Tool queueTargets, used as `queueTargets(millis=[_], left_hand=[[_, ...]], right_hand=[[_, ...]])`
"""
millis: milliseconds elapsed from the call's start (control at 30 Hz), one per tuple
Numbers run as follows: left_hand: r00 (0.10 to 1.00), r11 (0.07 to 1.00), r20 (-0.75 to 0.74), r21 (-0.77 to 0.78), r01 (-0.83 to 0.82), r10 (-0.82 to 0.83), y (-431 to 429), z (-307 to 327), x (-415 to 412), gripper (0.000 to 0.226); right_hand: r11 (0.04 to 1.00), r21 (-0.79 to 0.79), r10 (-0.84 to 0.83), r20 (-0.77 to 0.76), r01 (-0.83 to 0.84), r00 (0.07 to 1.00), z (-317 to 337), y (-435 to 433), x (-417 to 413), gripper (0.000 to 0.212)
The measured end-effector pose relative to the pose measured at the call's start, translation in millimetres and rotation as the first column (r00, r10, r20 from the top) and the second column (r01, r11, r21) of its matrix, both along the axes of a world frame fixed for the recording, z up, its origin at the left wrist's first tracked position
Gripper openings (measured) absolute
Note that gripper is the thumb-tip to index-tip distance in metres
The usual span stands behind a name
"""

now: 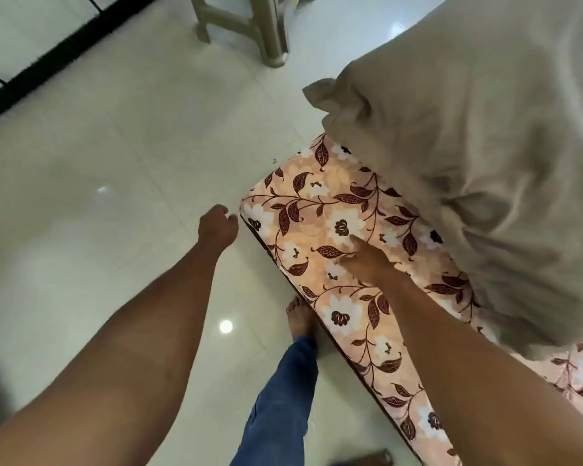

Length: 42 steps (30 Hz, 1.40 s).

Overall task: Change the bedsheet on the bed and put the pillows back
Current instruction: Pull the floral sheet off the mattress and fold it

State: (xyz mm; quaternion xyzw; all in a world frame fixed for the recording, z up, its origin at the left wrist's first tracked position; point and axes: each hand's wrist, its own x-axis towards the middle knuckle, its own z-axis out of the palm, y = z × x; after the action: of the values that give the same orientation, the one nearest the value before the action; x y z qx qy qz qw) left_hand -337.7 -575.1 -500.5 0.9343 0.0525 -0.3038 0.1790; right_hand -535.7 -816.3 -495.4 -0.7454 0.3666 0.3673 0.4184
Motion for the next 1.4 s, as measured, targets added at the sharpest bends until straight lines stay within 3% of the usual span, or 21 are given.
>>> queueTargets(millis=[100, 233, 300, 433, 600, 700, 733, 800, 867, 967, 1067, 1133, 1200, 1300, 1400], left_hand=[[0.982, 0.980, -0.052, -0.071, -0.187, 0.184, -13.3, -33.8, 17.8, 0.045], [0.874, 0.864, -0.200, -0.165, -0.476, 0.444, -24.4, -68.0, 15.4, 0.032], [0.850, 0.835, -0.155, -0.163, -0.525, 0.504, -29.8, -71.6, 8.6, 0.032], [0.796, 0.804, 0.116, -0.106, -0.585, 0.595, -34.8, -68.3, -0.5, 0.041], [0.862, 0.917, 0.313, -0.136, -0.374, 0.398, -58.5, -34.3, -33.6, 0.017], [0.992, 0.956, 0.126, -0.291, 0.013, 0.025, -99.2, -16.6, -92.7, 0.025], [0.995, 0.943, 0.037, -0.319, 0.096, -0.088, -112.0, -10.8, -111.5, 0.027], [0.984, 0.929, -0.014, -0.331, 0.163, -0.177, -129.5, -2.4, -129.4, 0.026], [0.985, 0.937, -0.028, -0.315, 0.151, -0.168, -134.5, 2.7, -124.6, 0.019], [0.994, 0.952, 0.090, -0.293, 0.083, -0.059, -123.6, 2.0, -99.4, 0.011], [0.949, 0.986, 0.291, -0.141, -0.087, 0.126, -112.6, -16.4, -66.0, 0.048], [0.955, 0.995, 0.279, -0.008, -0.098, 0.096, -109.2, -33.7, -46.7, 0.075], [0.952, 0.997, 0.307, 0.067, -0.043, 0.020, -108.5, -51.0, -33.4, 0.061], [0.891, 1.000, 0.453, 0.030, 0.009, -0.022, -115.4, -61.1, -26.9, 0.012], [0.897, 0.999, 0.442, -0.026, -0.021, 0.030, -119.1, -57.6, -28.5, 0.010]], right_hand=[[0.998, -0.020, 0.060, -0.010, -0.060, 0.998, -9.6, 3.2, -9.9, 0.082], [0.996, -0.018, 0.085, 0.001, -0.085, 0.996, -18.9, 1.2, -16.9, 0.086], [0.998, 0.004, 0.059, 0.004, -0.059, 0.998, -23.8, -1.3, -16.7, 0.086], [0.998, 0.015, 0.058, 0.019, -0.059, 0.998, -29.7, -3.6, -17.3, 0.086], [0.997, 0.081, -0.010, 0.072, 0.005, 0.997, -24.8, -11.7, -24.7, 0.081], [0.967, 0.173, -0.202, 0.089, 0.184, 0.975, -22.2, -23.4, -25.5, 0.057], [0.924, 0.232, -0.329, 0.076, 0.304, 0.941, -22.3, -28.4, -26.6, 0.050], [0.763, 0.320, -0.610, 0.070, 0.562, 0.789, -22.0, -38.1, -34.2, 0.038], [0.686, 0.290, -0.718, 0.121, 0.667, 0.686, -18.3, -42.0, -46.6, 0.032], [0.822, 0.085, -0.569, 0.192, 0.564, 0.800, -21.1, -41.5, -64.1, 0.036], [0.838, 0.148, -0.546, 0.200, 0.526, 0.814, -29.7, -34.0, -67.6, 0.042], [0.842, 0.195, -0.536, 0.203, 0.502, 0.820, -35.7, -31.1, -68.9, 0.049], [0.852, 0.217, -0.518, 0.208, 0.477, 0.830, -43.5, -30.0, -71.9, 0.053], [0.860, 0.255, -0.496, 0.220, 0.441, 0.840, -53.6, -29.8, -80.6, 0.058], [0.839, 0.298, -0.527, 0.239, 0.454, 0.816, -54.7, -32.5, -85.2, 0.054]])
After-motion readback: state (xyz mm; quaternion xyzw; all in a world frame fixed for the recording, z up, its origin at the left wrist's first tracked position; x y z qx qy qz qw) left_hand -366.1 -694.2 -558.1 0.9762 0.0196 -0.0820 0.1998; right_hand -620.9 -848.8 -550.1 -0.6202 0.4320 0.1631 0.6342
